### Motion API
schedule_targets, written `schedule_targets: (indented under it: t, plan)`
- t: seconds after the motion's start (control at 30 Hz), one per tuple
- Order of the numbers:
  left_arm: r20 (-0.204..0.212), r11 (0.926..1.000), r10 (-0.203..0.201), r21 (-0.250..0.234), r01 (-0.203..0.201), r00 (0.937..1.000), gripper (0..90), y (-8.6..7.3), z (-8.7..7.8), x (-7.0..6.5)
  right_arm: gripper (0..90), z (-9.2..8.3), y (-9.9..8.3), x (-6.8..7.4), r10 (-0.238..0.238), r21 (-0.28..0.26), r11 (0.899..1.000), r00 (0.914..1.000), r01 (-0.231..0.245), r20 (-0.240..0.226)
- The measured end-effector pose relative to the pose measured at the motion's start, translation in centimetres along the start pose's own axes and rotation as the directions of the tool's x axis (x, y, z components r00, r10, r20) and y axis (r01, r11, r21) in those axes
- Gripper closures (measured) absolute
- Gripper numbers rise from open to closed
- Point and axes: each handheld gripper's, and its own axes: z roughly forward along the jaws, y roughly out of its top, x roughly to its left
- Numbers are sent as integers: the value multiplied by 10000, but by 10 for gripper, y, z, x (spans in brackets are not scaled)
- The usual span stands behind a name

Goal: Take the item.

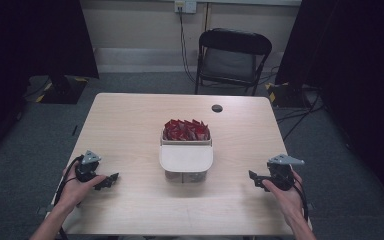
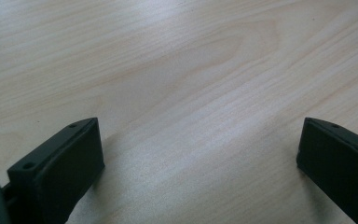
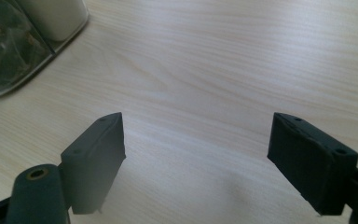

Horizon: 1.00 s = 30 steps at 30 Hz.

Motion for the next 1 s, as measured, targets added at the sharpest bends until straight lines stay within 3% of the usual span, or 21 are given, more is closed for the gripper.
schedule_targets:
  t: [0.37,0.53,1.0]
  plan:
    - [-1,10000,3,0,-3,10000,0,0,0,0,234,-5,11,5,-203,-349,9992,9992,191,-345]
    - [0,10000,0,-2,0,10000,0,0,0,0,234,-6,18,9,-430,-352,9986,9965,405,-715]
    - [-3,10000,-2,-3,2,10000,0,0,0,0,227,-10,28,12,-276,-793,9967,9943,194,-1029]
